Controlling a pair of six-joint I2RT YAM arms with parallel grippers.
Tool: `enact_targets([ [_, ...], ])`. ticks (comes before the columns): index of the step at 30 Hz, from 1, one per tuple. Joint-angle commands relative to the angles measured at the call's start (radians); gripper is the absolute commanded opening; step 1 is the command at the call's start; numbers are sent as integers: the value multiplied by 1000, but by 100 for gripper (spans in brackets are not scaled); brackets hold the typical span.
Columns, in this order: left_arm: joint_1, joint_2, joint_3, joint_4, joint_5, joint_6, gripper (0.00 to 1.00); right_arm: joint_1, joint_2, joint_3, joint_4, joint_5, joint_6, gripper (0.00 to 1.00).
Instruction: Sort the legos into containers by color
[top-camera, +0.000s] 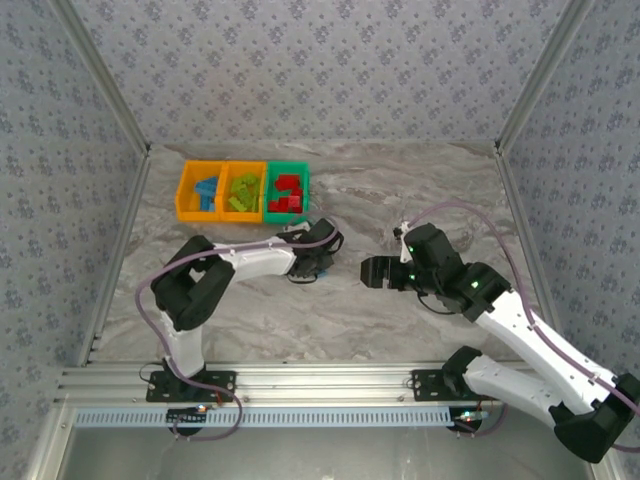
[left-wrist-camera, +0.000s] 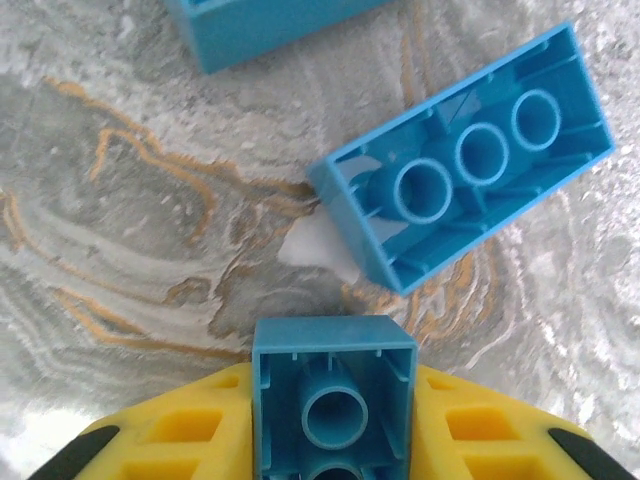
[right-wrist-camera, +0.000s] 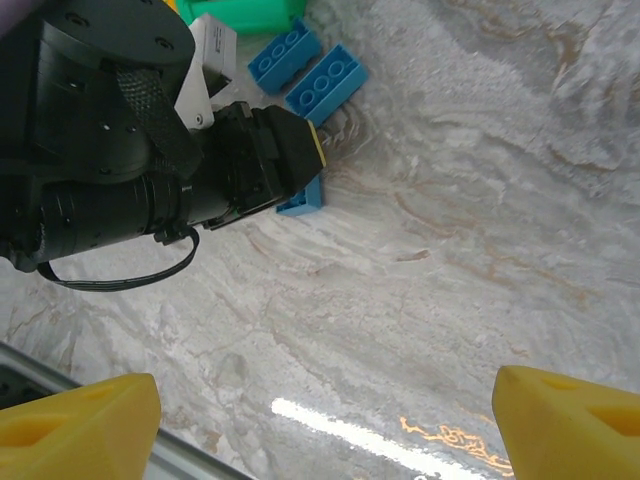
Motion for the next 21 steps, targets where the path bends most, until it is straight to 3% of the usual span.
enact_targets([
  [1, -2, -126, -42, -13, 9, 27, 27, 8, 10, -11, 54, -70, -2, 89],
  [5, 6, -286, -53, -32, -116, 94, 28, 8, 14, -4, 86, -82, 3, 89],
  [8, 75, -365, -40, -77, -215, 175, 29, 7, 12, 4, 86, -67, 4, 89],
  [14, 414, -363, 0, -47, -247, 317, 29, 7, 8, -15, 84, -52, 15, 89],
  [18, 634, -195, 146, -72, -167, 363, 30, 9, 3, -19, 71, -51, 15, 89],
  [21, 728, -74, 257, -92, -128, 387, 31, 10, -14, -23, 50, -42, 15, 89],
])
